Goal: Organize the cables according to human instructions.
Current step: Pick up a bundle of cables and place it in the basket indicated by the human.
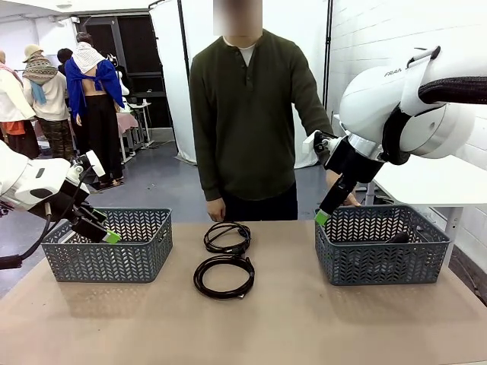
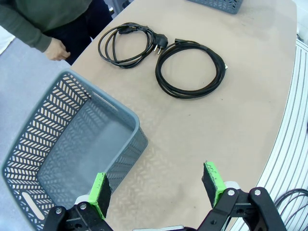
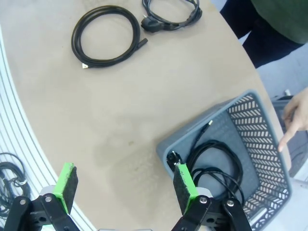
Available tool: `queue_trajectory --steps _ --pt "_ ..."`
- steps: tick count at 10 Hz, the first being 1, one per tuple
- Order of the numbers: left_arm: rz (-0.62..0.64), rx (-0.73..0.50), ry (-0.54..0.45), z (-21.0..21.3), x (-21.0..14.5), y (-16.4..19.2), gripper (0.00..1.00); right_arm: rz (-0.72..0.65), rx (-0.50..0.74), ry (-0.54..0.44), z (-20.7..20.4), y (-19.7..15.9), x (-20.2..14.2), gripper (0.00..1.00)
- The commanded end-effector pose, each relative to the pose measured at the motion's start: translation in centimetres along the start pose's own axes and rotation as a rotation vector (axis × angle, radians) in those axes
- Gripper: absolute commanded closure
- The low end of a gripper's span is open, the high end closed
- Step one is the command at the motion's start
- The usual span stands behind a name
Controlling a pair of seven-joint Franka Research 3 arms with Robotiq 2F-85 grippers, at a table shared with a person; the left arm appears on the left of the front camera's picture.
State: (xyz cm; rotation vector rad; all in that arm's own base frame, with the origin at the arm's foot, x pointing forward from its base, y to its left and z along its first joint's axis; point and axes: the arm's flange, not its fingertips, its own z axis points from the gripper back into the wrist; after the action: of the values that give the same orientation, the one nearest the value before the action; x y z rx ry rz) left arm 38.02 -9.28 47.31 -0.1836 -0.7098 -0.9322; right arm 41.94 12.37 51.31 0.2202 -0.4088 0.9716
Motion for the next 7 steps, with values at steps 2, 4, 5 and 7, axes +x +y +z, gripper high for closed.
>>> queue_trajectory --steps 2,4,5,7 --pt "0.004 -0.003 -0.006 -0.12 -0.17 0.28 0.0 0.004 -0.002 0.008 0.11 -0.15 0.13 0.0" --pt "0.004 -0.003 -0.006 -0.12 -0.17 0.28 0.0 0.004 -0.002 0.008 0.11 -0.15 0.13 0.0" --pt "0.004 -0.003 -0.006 -0.12 -0.17 0.28 0.0 0.004 -0.002 0.008 0.11 -0.15 0.13 0.0" --pt "0.004 -0.003 -0.006 -0.12 -0.17 0.28 0.0 0.004 -0.002 0.008 0.11 -0.15 0.13 0.0"
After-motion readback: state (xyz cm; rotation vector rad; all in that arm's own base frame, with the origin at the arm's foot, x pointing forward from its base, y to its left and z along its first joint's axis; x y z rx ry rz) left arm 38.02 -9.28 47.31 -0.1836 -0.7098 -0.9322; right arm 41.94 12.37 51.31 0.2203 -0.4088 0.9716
